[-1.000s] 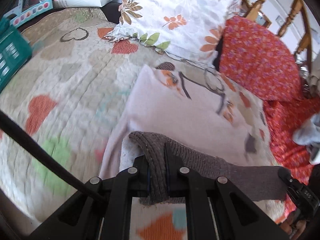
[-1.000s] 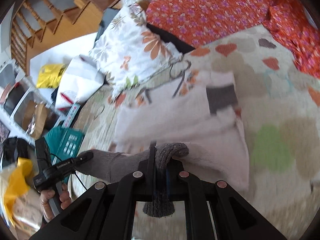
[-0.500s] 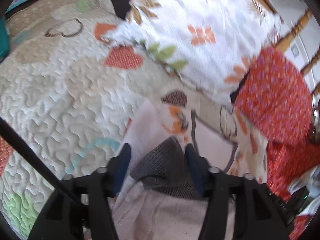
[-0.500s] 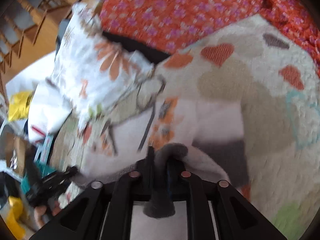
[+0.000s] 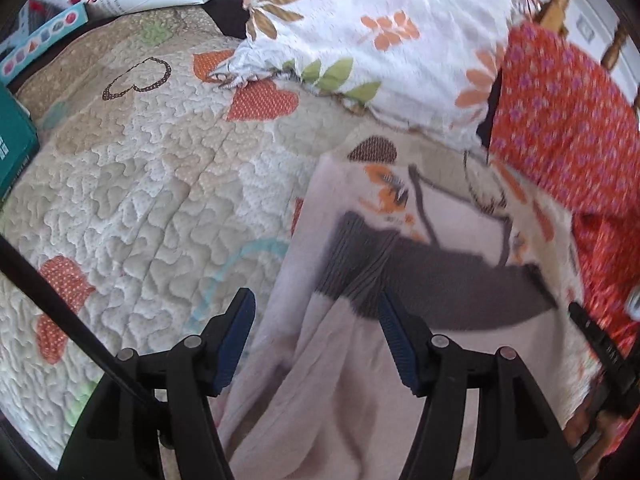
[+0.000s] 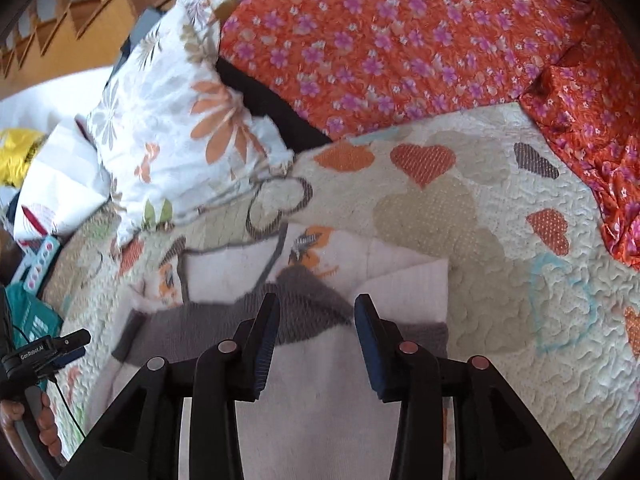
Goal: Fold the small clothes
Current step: 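Lift the hem with both grippers and fold it over toward the collar, then open both grippers to release the folded cardigan and withdraw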
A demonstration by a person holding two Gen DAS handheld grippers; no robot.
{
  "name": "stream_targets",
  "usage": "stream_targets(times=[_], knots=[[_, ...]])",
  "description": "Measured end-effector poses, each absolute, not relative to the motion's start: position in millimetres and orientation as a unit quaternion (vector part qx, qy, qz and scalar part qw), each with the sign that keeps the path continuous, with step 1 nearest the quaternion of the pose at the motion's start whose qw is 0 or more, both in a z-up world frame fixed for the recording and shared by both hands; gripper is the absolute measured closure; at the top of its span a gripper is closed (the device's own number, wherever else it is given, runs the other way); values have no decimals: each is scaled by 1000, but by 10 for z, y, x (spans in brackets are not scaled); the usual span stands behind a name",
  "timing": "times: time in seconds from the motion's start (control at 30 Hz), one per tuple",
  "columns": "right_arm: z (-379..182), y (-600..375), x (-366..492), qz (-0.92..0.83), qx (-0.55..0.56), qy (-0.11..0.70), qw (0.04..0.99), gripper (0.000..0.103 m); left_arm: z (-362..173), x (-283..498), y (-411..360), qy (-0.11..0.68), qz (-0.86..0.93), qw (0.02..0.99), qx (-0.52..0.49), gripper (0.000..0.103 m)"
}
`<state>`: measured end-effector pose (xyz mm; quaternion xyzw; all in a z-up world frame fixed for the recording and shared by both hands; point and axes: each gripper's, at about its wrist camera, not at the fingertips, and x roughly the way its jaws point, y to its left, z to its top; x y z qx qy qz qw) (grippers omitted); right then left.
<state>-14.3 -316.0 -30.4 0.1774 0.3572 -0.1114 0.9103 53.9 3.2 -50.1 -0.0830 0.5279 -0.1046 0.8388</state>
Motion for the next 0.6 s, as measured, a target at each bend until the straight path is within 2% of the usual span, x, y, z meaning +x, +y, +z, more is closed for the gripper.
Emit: stream_targets(times=[0.07, 0.17, 0.27, 0.4, 0.47, 0.6], knots=[[-365, -3133, -128, -94, 165, 367, 911, 61, -576, 485, 26, 541, -112, 831, -61, 40], [-448, -3173, -57, -5, 210, 361, 909, 69, -644, 426, 40, 550, -143, 820, -71, 41], [-644, -3293, 206, 33, 249, 381, 890, 69, -687, 427, -14, 546, -156, 820, -77, 41], [-847, -3589, 373, -53, 268, 379, 884, 70, -856, 605, -177, 534, -133, 834, -24, 40], [-866, -3723, 370, -77, 268, 373, 885, 74, -943, 729, -181, 532, -103, 840, 12, 40], [-784, -3831, 271, -149, 230, 369, 888, 66, -910, 950, 123, 530, -51, 845, -42, 39]])
